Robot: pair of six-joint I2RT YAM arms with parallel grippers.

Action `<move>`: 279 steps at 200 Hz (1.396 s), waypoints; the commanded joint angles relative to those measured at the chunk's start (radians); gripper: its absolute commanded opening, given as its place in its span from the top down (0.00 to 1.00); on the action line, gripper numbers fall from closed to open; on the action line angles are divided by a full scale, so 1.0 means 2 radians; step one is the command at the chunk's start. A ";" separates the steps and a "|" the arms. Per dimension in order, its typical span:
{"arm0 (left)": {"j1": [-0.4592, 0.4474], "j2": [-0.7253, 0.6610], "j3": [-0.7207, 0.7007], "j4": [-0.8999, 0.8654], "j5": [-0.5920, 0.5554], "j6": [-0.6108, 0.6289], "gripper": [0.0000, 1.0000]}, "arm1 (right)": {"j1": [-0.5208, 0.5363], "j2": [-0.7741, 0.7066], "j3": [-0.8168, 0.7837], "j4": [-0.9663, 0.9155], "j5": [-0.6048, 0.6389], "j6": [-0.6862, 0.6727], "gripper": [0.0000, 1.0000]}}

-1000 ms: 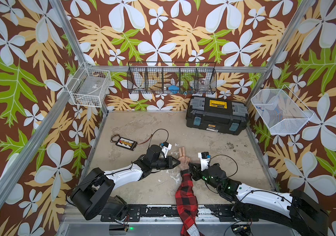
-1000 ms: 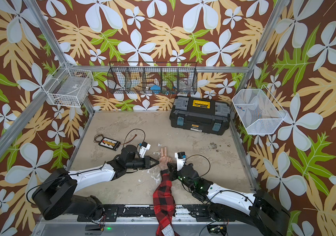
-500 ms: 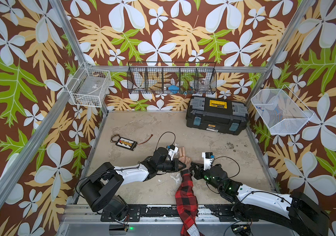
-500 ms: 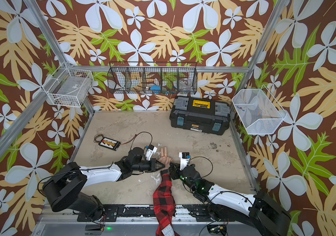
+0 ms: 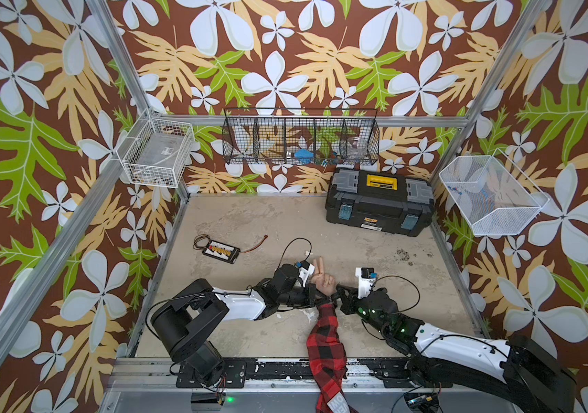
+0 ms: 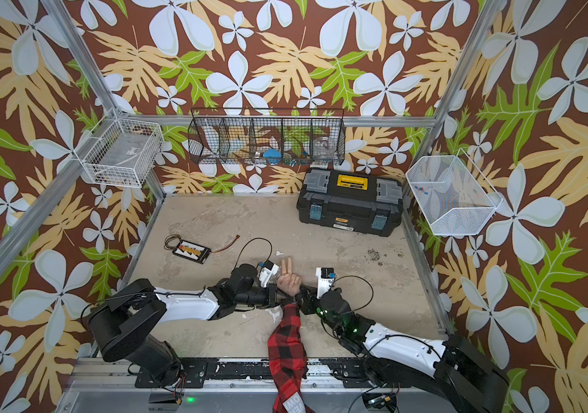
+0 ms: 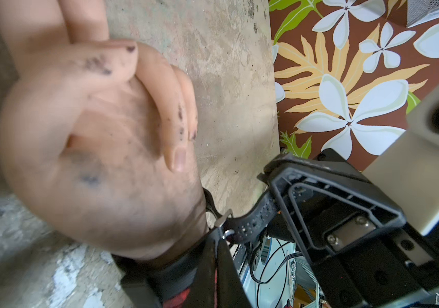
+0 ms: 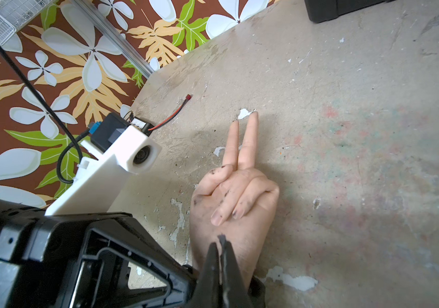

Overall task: Take off the watch
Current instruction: Untie the watch from the hand.

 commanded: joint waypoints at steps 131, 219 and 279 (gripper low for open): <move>0.002 0.009 -0.043 -0.007 -0.021 0.000 0.92 | -0.007 0.033 -0.016 -0.040 0.038 0.017 1.00; 0.003 0.013 -0.047 -0.005 -0.028 0.001 0.92 | -0.008 0.060 0.002 -0.080 0.057 0.033 1.00; 0.004 0.017 -0.032 -0.011 -0.021 0.008 0.92 | -0.008 0.055 0.012 -0.048 0.006 0.008 1.00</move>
